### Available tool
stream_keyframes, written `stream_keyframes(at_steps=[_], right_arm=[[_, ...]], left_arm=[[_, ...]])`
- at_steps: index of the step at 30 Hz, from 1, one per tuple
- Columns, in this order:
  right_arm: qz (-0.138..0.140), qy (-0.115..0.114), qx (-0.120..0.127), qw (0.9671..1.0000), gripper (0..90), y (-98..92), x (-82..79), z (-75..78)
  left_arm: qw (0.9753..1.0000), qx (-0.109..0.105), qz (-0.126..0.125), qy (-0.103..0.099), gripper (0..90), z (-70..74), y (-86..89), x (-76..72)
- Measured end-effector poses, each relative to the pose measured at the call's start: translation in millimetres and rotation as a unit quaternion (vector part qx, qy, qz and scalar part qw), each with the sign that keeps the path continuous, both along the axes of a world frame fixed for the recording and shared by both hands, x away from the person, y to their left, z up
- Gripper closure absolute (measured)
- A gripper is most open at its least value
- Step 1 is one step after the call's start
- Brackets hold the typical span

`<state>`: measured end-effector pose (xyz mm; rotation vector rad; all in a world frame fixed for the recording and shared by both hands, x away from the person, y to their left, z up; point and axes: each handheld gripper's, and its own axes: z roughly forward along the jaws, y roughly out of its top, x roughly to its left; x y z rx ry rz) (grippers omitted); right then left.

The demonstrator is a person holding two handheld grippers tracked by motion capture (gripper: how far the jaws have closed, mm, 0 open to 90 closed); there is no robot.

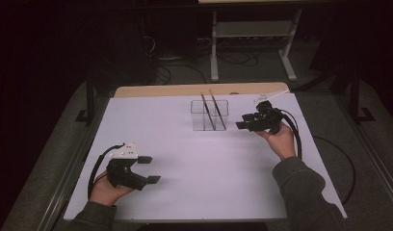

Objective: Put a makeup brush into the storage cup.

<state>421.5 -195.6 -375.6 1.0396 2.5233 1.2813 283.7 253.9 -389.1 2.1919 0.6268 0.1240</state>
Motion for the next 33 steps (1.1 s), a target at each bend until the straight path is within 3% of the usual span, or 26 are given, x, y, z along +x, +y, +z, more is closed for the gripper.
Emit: stream_keyframes(at_steps=[22, 27, 30, 33], right_arm=[[-0.009, -0.005, 0.006, 0.9999, 39.8, -10.7, -16.6, -3.4], [-0.012, 0.003, 0.008, 0.9999, 38.8, -12.4, -20.5, -3.2], [-0.008, -0.01, 0.009, 0.9999, 38.6, -13.3, -22.6, -3.1], [-0.008, -0.008, 0.008, 0.9999, 38.0, -13.7, -24.8, -3.9]], left_arm=[[1.0, 0.002, 0.004, -0.002, 21.1, 0.1, 0.2, -0.1], [1.0, 0.003, 0.006, -0.002, 21.1, -0.1, 0.1, -0.1], [1.0, 0.002, 0.007, -0.003, 21.1, 0.1, 0.8, -0.1], [0.9999, 0.0, 0.01, -0.003, 21.1, 0.1, 1.4, -0.2]])
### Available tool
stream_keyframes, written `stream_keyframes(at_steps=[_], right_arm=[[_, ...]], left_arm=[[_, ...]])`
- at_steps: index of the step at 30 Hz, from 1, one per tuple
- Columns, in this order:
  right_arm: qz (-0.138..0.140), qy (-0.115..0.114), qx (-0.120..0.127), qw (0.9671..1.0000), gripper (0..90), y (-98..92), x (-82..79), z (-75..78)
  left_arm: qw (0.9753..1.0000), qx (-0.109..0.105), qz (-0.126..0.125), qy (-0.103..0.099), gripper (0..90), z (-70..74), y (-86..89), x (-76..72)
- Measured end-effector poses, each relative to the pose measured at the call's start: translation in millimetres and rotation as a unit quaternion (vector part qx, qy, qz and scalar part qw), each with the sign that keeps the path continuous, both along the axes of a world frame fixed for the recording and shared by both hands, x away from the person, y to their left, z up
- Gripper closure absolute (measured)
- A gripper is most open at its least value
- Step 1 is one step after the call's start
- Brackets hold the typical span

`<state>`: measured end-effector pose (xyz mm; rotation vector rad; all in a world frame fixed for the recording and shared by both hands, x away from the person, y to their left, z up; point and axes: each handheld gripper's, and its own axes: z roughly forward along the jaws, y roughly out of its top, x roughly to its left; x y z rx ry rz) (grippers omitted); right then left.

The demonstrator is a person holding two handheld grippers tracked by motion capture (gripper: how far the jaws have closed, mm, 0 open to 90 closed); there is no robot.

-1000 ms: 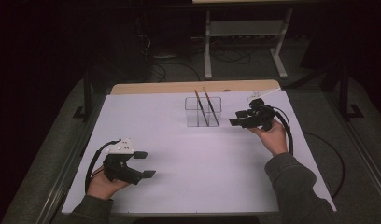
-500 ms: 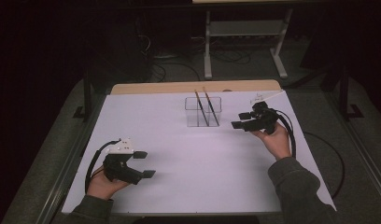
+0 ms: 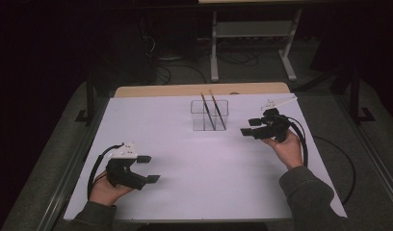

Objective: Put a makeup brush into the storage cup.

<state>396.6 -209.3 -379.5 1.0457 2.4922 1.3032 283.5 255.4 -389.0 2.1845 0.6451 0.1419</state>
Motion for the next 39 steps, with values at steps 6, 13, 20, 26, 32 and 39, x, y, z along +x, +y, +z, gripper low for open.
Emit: stream_keyframes(at_steps=[6, 13, 20, 26, 32, 39], right_arm=[[0.0, 0.0, 0.002, 1.0, 37.3, -1.3, -4.3, -2.8], [0.0, -0.001, 0.006, 1.0, 35.8, -3.0, -9.5, -3.5], [0.002, 0.001, 0.005, 1.0, 34.4, -1.7, -16.1, -7.3], [0.006, -0.001, 0.005, 1.0, 33.0, -1.8, -19.4, -8.5], [0.01, -0.011, 0.005, 0.9999, 32.0, -1.6, -25.8, -9.4], [0.009, -0.008, 0.008, 0.9999, 30.4, -4.5, -34.7, -13.6]], left_arm=[[1.0, 0.0, 0.001, -0.003, 21.1, -0.2, 0.5, 0.4], [1.0, 0.0, 0.004, -0.007, 21.0, -0.8, -0.2, 0.7], [0.9999, 0.001, 0.013, -0.011, 20.9, -0.3, 0.2, 0.2], [0.9997, -0.001, 0.021, -0.015, 20.6, -0.2, 2.3, 0.7], [0.9993, -0.003, 0.03, -0.021, 20.5, 0.6, 4.0, 1.0], [0.999, -0.003, 0.036, -0.025, 20.5, 1.0, 4.8, 1.7]])
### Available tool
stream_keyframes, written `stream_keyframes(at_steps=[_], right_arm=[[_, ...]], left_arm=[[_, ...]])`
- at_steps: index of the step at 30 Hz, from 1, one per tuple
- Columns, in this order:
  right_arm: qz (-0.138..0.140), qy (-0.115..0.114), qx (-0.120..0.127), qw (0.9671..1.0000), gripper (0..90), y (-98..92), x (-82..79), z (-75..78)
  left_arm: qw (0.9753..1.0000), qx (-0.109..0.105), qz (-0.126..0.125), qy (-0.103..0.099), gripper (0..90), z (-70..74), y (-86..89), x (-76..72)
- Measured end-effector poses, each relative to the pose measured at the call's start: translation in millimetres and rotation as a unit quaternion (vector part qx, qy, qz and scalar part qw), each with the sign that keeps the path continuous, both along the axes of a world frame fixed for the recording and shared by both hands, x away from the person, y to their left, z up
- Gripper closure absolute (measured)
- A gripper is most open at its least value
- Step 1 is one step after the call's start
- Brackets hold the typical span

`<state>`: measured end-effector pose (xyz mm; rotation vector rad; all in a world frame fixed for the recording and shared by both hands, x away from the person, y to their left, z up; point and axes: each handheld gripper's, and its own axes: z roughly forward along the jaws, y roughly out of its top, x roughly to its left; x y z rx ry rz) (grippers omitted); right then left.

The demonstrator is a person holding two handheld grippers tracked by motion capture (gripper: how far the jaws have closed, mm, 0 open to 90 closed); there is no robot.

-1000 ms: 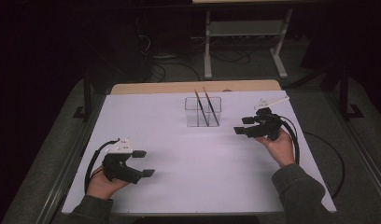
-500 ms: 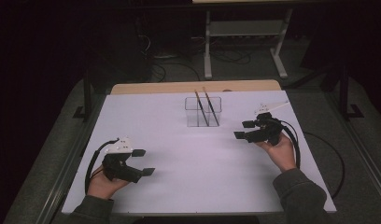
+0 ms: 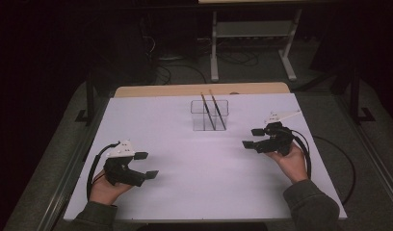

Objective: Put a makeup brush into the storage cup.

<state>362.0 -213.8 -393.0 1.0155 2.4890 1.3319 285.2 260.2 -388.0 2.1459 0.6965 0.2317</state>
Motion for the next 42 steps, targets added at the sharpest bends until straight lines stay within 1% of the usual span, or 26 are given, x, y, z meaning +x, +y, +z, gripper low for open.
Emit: stream_keyframes(at_steps=[1, 2, 4, 7, 8, 10, 11, 12, 15, 16, 18, 22, 23, 24, 25, 28, 30, 31, 38, 41, 42], right_arm=[[0.001, -0.003, 0.0, 1.0, 30.3, -0.6, -0.4, -1.0], [-0.001, 0.002, -0.001, 1.0, 30.1, -1.4, -1.9, -0.9], [-0.001, -0.002, -0.001, 1.0, 29.9, -3.2, -4.2, -2.3], [0.0, -0.002, 0.0, 1.0, 29.1, -6.0, -7.8, -4.5], [-0.001, 0.003, 0.001, 1.0, 28.9, -6.2, -9.2, -5.1], [-0.003, -0.004, 0.002, 1.0, 29.0, -7.3, -12.2, -6.7], [-0.002, -0.003, 0.001, 1.0, 28.7, -8.0, -13.0, -7.8], [-0.004, 0.0, 0.001, 1.0, 28.6, -8.5, -14.1, -8.9], [-0.003, -0.001, 0.001, 1.0, 28.1, -10.3, -17.7, -11.8], [-0.005, 0.002, 0.001, 1.0, 27.8, -10.6, -18.8, -12.4], [-0.008, 0.001, 0.001, 1.0, 27.9, -11.5, -22.0, -13.1], [-0.011, -0.005, 0.003, 0.9999, 27.8, -13.5, -26.4, -15.0], [-0.01, -0.004, 0.002, 0.9999, 27.7, -13.9, -27.4, -15.0], [-0.01, -0.009, 0.002, 0.9999, 27.5, -14.3, -28.2, -15.4], [-0.013, -0.004, 0.002, 0.9999, 27.2, -14.3, -29.7, -15.0], [-0.014, -0.004, 0.005, 0.9999, 26.4, -14.2, -32.1, -14.7], [-0.014, -0.013, 0.005, 0.9998, 26.4, -14.3, -33.9, -14.6], [-0.016, -0.009, 0.007, 0.9998, 26.1, -14.1, -35.6, -14.3], [-0.019, -0.019, 0.008, 0.9996, 23.9, -15.1, -42.1, -15.7], [-0.02, -0.02, 0.012, 0.9995, 23.0, -15.4, -45.4, -16.2], [-0.022, -0.018, 0.012, 0.9995, 22.4, -15.4, -46.3, -16.3]], left_arm=[[1.0, -0.001, 0.003, -0.001, 20.5, 0.1, 0.1, 0.0], [1.0, 0.0, 0.004, -0.002, 20.5, 0.4, 0.7, 0.3], [0.9999, -0.005, 0.01, -0.003, 20.5, 0.6, 0.9, 0.7], [0.9999, -0.006, 0.009, -0.003, 20.4, 0.0, 0.4, 1.9], [0.9999, -0.005, 0.008, -0.004, 20.4, -0.2, -0.3, 2.1], [0.9999, -0.005, 0.009, -0.004, 20.4, -0.5, -1.1, 2.1], [0.9999, -0.005, 0.009, -0.004, 20.3, -0.4, -1.3, 2.1], [0.9999, -0.005, 0.01, -0.005, 20.3, -0.3, -1.2, 2.0], [0.9999, -0.007, 0.012, -0.005, 20.3, -0.5, -1.0, 2.1], [0.9999, -0.007, 0.013, -0.005, 20.3, -0.8, -0.9, 2.1], [0.9999, -0.005, 0.014, -0.005, 20.3, -1.0, -0.3, 2.1], [0.9998, -0.009, 0.017, -0.006, 20.3, -1.4, 0.2, 2.0], [0.9998, -0.009, 0.018, -0.005, 20.3, -1.5, 0.3, 1.8], [0.9998, -0.01, 0.019, -0.005, 20.3, -1.7, 0.4, 1.6], [0.9998, -0.009, 0.019, -0.005, 20.3, -1.9, 0.5, 1.6], [0.9998, -0.009, 0.019, -0.005, 20.3, -2.3, 0.5, 1.4], [0.9998, -0.009, 0.017, -0.006, 20.3, -2.2, 0.9, 1.3], [0.9998, -0.009, 0.018, -0.006, 20.3, -2.3, 1.0, 1.2], [0.9997, -0.013, 0.021, -0.003, 20.2, -3.1, 1.8, 0.1], [0.9998, -0.011, 0.019, -0.003, 20.1, -3.3, 2.0, -0.1], [0.9998, -0.01, 0.018, -0.004, 20.2, -3.4, 2.0, 0.0]])
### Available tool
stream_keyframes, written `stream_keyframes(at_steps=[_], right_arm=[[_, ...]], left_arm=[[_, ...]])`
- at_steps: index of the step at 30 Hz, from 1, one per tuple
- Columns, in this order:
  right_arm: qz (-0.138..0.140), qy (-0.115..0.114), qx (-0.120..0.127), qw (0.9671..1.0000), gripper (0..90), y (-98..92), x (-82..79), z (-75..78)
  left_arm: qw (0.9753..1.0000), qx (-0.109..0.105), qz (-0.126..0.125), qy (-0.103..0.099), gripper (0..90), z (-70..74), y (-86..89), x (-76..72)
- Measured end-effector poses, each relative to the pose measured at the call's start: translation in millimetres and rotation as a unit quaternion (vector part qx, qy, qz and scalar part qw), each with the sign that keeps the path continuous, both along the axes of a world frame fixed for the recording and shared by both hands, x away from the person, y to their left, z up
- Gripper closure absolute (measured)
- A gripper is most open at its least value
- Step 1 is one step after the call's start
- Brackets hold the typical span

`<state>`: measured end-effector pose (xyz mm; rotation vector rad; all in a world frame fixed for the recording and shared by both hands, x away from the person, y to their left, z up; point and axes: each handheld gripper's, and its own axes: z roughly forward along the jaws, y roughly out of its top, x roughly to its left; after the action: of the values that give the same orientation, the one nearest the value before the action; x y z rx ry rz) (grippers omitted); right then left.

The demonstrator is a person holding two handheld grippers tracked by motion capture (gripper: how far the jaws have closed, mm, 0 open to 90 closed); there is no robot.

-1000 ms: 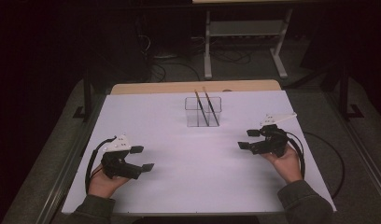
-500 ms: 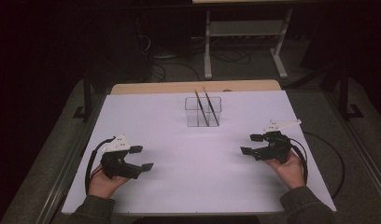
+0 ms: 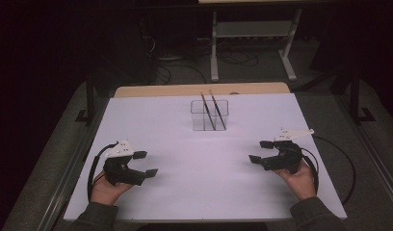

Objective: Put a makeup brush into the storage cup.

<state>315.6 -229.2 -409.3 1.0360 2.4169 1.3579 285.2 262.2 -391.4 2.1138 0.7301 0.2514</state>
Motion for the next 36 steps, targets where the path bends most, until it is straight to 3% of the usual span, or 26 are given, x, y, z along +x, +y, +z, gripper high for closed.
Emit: stream_keyframes(at_steps=[10, 22, 36], right_arm=[[-0.001, -0.013, 0.003, 0.9999, 19.4, -1.2, -6.3, -3.0], [-0.011, -0.009, 0.012, 0.9998, 15.1, -4.9, -12.7, -6.3], [-0.017, -0.033, 0.017, 0.9992, 13.7, -9.9, -24.9, -6.7]], left_arm=[[1.0, -0.001, 0.0, 0.003, 20.0, -1.3, 1.8, -0.7], [1.0, 0.002, -0.003, 0.009, 19.0, -5.4, 2.3, -2.5], [0.9997, 0.006, -0.01, 0.022, 17.0, -10.6, 0.0, -4.9]])
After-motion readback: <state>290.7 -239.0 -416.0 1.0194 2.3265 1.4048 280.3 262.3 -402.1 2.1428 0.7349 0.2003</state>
